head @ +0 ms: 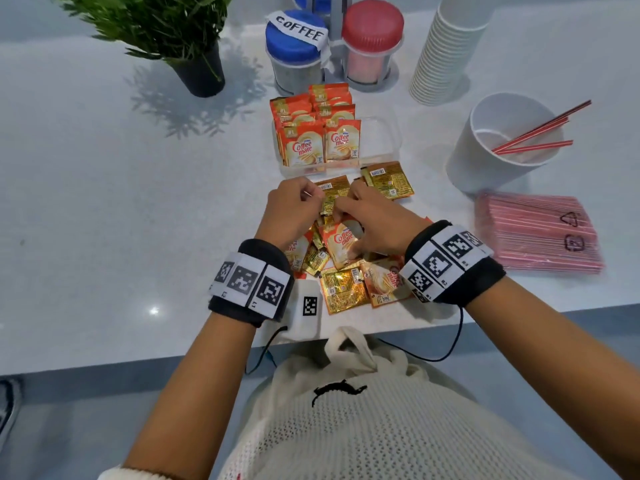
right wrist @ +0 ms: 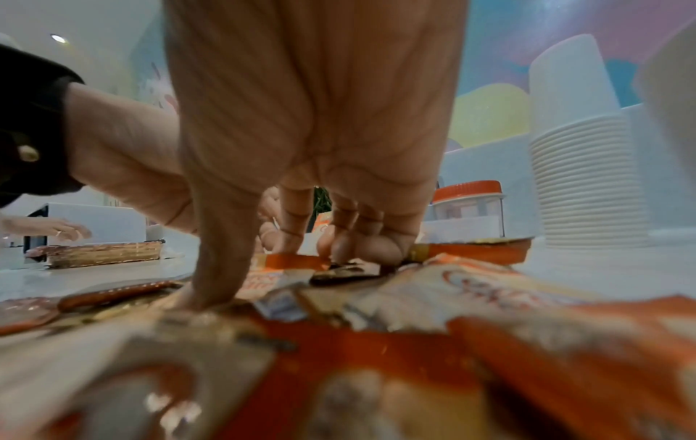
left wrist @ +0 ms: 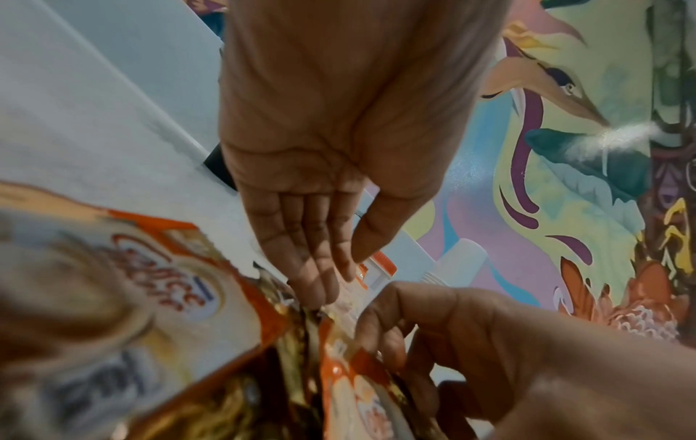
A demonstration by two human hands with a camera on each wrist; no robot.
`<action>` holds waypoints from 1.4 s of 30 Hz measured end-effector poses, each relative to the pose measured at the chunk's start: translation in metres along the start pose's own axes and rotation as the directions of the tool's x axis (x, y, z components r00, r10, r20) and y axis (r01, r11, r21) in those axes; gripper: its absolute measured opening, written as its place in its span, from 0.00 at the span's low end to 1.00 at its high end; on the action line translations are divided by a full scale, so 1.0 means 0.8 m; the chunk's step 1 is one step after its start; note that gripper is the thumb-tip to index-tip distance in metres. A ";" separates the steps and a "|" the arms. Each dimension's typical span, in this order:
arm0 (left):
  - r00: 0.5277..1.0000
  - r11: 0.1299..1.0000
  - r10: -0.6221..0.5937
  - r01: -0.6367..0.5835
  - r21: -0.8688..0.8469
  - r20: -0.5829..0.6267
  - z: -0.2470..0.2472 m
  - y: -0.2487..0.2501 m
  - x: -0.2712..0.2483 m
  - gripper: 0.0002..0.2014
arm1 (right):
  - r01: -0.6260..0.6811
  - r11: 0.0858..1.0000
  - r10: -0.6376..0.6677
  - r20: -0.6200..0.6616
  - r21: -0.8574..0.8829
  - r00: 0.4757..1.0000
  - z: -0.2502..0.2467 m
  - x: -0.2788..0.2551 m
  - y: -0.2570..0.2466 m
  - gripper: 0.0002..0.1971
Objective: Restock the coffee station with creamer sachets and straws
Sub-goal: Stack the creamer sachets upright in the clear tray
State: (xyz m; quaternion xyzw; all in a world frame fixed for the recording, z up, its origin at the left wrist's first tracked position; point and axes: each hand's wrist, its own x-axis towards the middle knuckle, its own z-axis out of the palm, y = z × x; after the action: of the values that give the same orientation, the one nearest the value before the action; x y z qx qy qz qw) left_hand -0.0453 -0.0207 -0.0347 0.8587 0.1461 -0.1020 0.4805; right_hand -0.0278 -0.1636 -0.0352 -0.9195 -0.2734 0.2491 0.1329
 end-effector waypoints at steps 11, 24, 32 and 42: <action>0.989 1.000 -0.012 0.015 -0.023 0.150 0.001 -0.002 -0.016 0.10 | 0.053 0.999 -0.054 -0.176 -0.013 0.983 0.002 0.002 0.004 0.03; 0.976 0.980 0.071 -0.030 -0.197 0.207 0.017 0.019 -0.027 0.09 | 0.085 0.926 0.108 -0.473 0.367 0.875 -0.038 -0.038 0.014 0.07; 0.992 0.978 0.012 0.014 -0.206 0.123 0.029 0.004 -0.024 0.09 | -0.118 0.985 0.113 0.048 0.124 0.992 0.008 -0.076 0.033 0.30; 0.991 0.963 -0.011 0.047 -0.265 0.135 0.032 -0.005 -0.025 0.10 | -0.121 0.987 0.123 -0.016 0.109 0.992 0.021 -0.075 0.034 0.18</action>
State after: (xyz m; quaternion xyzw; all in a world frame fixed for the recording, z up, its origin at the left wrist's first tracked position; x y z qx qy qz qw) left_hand -0.0662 -0.0438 -0.0451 0.7751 0.1389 -0.1452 0.5990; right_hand -0.0684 -0.2180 -0.0368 -0.9288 -0.2012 0.2608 0.1701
